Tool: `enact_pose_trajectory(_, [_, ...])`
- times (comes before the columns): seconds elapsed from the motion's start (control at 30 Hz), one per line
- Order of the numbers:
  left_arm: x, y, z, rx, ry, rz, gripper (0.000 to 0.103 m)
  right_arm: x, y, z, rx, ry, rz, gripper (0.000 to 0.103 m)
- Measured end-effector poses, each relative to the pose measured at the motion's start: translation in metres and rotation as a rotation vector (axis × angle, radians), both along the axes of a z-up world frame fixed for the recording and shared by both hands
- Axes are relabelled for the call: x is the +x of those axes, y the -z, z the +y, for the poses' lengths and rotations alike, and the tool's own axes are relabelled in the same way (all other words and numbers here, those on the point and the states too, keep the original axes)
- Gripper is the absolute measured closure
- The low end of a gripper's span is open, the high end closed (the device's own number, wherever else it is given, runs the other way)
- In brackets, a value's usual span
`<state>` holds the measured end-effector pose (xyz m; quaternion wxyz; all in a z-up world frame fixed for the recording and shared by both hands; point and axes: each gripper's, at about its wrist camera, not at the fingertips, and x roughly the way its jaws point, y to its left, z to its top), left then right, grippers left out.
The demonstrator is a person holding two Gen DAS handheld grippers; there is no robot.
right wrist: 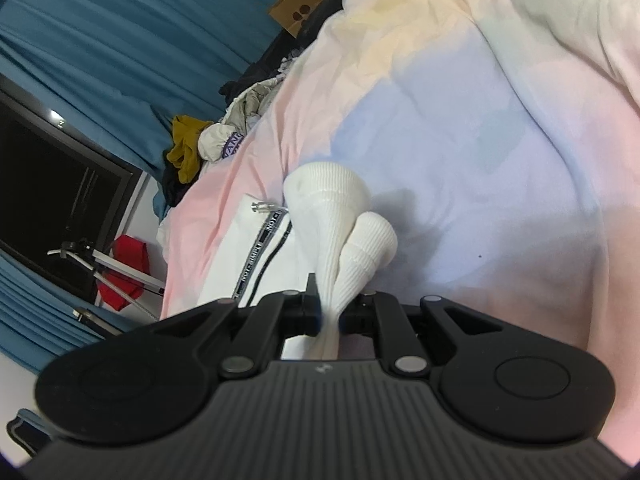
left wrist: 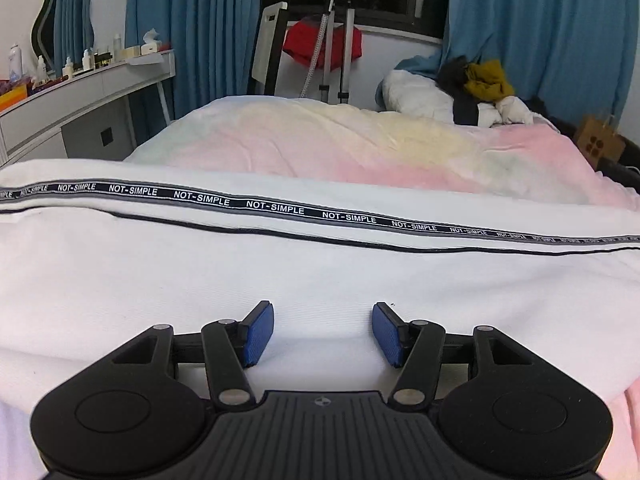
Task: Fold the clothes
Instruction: 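Lift the cuffs with the right tool, fold them toward the waistband, then open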
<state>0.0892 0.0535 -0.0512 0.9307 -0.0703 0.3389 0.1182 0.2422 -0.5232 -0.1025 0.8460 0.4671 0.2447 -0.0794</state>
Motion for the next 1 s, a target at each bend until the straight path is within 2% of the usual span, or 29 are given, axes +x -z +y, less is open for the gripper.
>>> enact_pose_trajectory(0.2, [0.004, 0.001, 0.004, -0.005, 0.002, 0.015, 0.045, 0.000, -0.017, 0.012, -0.085, -0.003, -0.026, 0.093])
enact_pose_trajectory(0.33, [0.006, -0.001, 0.008, -0.012, 0.005, 0.013, 0.046, -0.001, -0.035, 0.021, -0.151, -0.013, -0.077, 0.093])
enact_pose_trajectory(0.47, [0.007, -0.008, 0.010, -0.027, 0.008, 0.004, 0.046, 0.000, -0.069, 0.044, -0.288, -0.054, -0.168, 0.093])
enact_pose_trajectory(0.6, [0.004, -0.017, 0.017, -0.081, 0.009, -0.023, 0.046, -0.001, -0.111, 0.082, -0.429, -0.117, -0.289, 0.093])
enact_pose_trajectory(0.73, [-0.004, -0.035, 0.030, -0.135, -0.005, -0.094, 0.046, -0.014, -0.157, 0.151, -0.607, -0.246, -0.445, 0.093])
enact_pose_trajectory(0.83, [-0.011, -0.048, 0.040, -0.164, -0.025, -0.150, 0.046, -0.036, -0.178, 0.223, -0.760, -0.401, -0.571, 0.092])
enact_pose_trajectory(0.93, [-0.019, -0.058, 0.052, -0.182, -0.058, -0.184, 0.046, -0.063, -0.175, 0.292, -0.877, -0.569, -0.655, 0.092])
enact_pose_trajectory(1.0, [-0.024, -0.061, 0.062, -0.215, -0.075, -0.200, 0.046, -0.080, -0.158, 0.330, -0.903, -0.702, -0.655, 0.092])
